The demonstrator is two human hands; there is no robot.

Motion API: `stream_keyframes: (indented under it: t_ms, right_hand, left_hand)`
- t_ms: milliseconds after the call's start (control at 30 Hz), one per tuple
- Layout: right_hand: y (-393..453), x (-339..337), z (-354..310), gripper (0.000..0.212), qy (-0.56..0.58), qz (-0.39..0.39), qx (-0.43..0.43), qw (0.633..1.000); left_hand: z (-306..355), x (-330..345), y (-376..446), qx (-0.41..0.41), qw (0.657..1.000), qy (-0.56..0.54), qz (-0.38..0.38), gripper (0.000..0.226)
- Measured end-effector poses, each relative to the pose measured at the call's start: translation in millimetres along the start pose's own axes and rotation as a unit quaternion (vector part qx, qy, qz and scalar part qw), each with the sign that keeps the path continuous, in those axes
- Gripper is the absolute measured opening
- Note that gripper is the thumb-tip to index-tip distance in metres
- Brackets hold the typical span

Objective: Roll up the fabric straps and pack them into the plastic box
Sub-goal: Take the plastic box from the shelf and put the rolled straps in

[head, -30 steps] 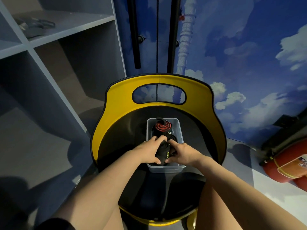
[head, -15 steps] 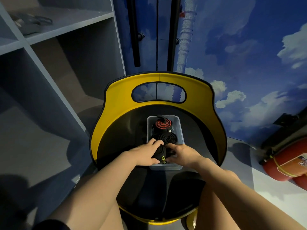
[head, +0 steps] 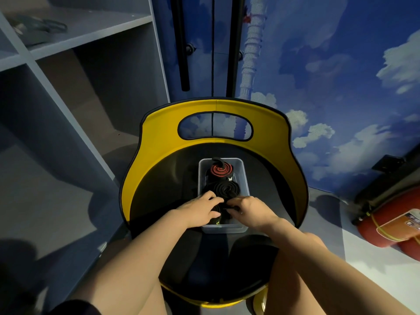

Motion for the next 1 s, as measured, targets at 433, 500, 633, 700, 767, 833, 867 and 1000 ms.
stream_keyframes:
  t_ms: [433,500,633,700,767,833,867,1000]
  right_hand:
    - [-2,20,11,0.059,-0.110,-0.028,-0.010,0.993]
    - [-5,27,13,0.062,-0.111,-0.070,0.003,0.991]
    - [-5,33,11,0.063,-0.116,-0.089,0.020,0.989]
    - [-5,34,11,0.063,-0.119,-0.091,0.024,0.988]
    - [-6,33,10,0.063,-0.120,-0.096,0.025,0.988]
    - [-7,32,10,0.063,-0.116,-0.098,0.029,0.988]
    - [-7,30,9,0.064,-0.111,-0.098,0.031,0.989]
    - [-4,15,12,0.062,-0.100,-0.074,0.036,0.992]
  left_hand:
    - [-7,21,9,-0.008,0.986,0.164,0.000,0.060]
    - [-5,23,10,-0.012,0.986,0.165,-0.003,0.059]
    - [-1,28,15,-0.027,0.990,0.138,-0.002,0.060]
    - [1,28,17,-0.032,0.991,0.132,0.002,0.060]
    - [1,28,16,-0.034,0.991,0.131,0.005,0.059]
    - [0,27,14,-0.035,0.990,0.134,0.003,0.060]
    - [0,26,13,-0.034,0.990,0.137,0.003,0.060]
    - [-4,9,4,-0.030,0.988,0.146,0.048,0.064]
Point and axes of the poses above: each hand's wrist, its own y-axis towards the middle knuckle, its own x-axis out of the palm, z = x × y, the point moved 6 cm from there along y, towards the middle knuckle, and after that the axes turned 2 degrees about -x, right-handed, at the moved point
